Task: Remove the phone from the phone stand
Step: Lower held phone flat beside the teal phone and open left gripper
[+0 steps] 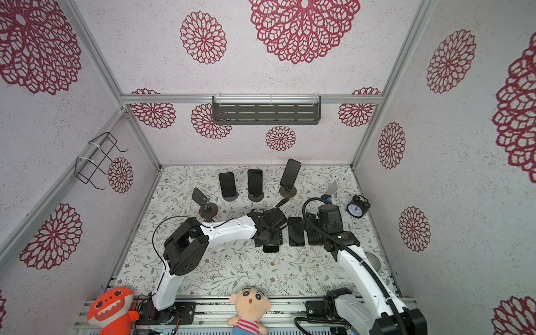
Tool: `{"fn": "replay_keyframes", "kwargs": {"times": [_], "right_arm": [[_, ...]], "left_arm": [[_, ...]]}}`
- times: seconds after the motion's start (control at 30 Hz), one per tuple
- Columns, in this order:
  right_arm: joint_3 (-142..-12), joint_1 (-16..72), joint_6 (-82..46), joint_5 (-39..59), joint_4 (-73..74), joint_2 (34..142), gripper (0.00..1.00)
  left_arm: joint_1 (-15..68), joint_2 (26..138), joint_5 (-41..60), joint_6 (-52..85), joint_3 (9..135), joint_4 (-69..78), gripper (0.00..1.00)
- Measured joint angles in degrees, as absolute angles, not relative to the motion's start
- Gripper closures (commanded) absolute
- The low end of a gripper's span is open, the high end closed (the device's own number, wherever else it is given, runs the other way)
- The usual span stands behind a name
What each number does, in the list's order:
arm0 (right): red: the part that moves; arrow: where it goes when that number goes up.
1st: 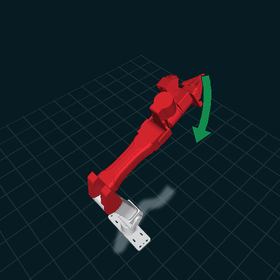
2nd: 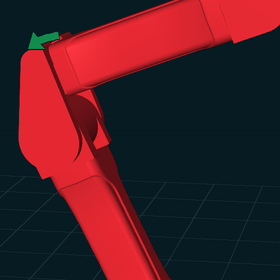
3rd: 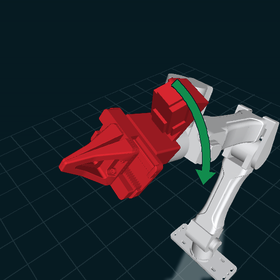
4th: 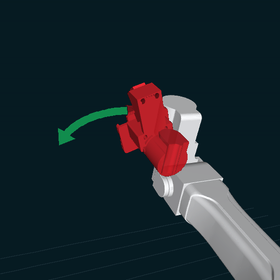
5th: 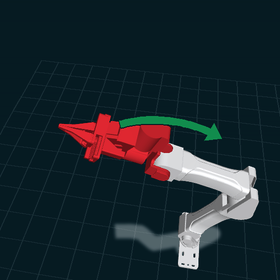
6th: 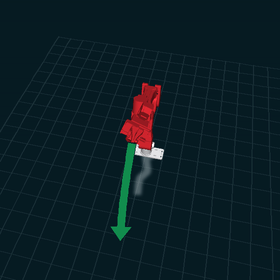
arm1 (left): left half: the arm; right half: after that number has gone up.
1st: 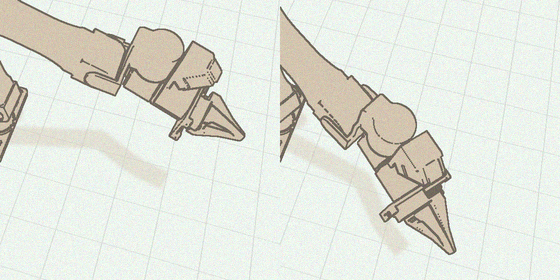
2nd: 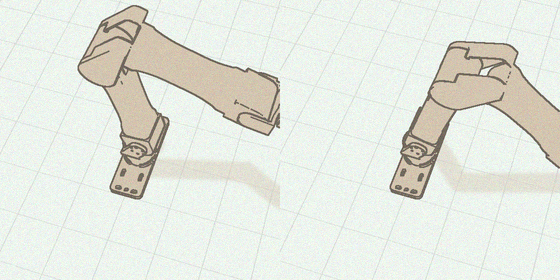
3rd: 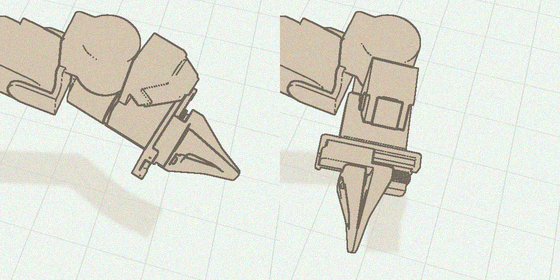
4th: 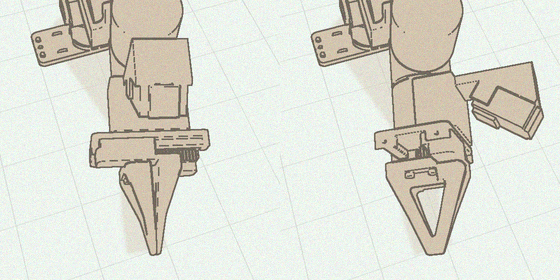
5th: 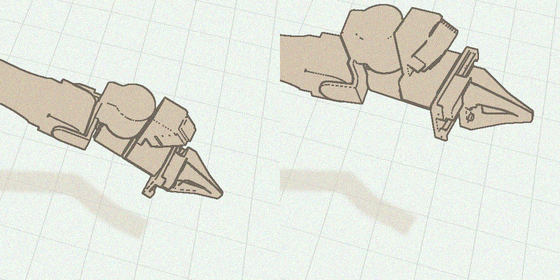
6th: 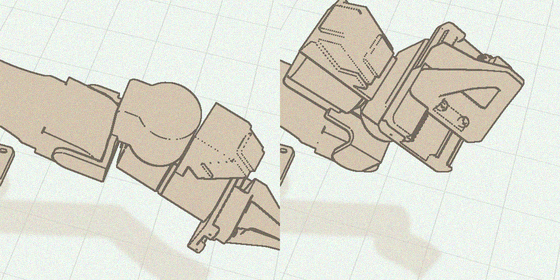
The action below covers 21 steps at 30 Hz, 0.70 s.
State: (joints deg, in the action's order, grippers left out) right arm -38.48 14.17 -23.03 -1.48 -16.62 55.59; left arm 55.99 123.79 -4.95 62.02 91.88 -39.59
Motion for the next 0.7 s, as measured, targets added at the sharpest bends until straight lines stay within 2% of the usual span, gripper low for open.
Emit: {"fn": "replay_keyframes", "kwargs": {"times": [0.27, 0.43, 0.53, 0.7], "right_arm": [[-37.1, 13.0, -22.0, -1.5, -18.0, 53.5, 0.34], [-37.1, 12.5, -21.9, -1.5, -18.0, 53.5, 0.34], [-37.1, 12.3, -21.6, -1.4, -18.0, 53.5, 0.34], [-37.1, 12.0, -21.5, -1.2, -17.9, 53.6, 0.34]], "left_arm": [[56.0, 129.3, -6.8, 65.6, 100.9, -42.4, 0.33], [56.0, 131.3, -7.5, 66.2, 104.4, -45.6, 0.30], [56.0, 131.4, -7.8, 66.1, 104.6, -46.4, 0.27], [56.0, 131.4, -8.0, 64.5, 104.6, -47.4, 0.13]]}}
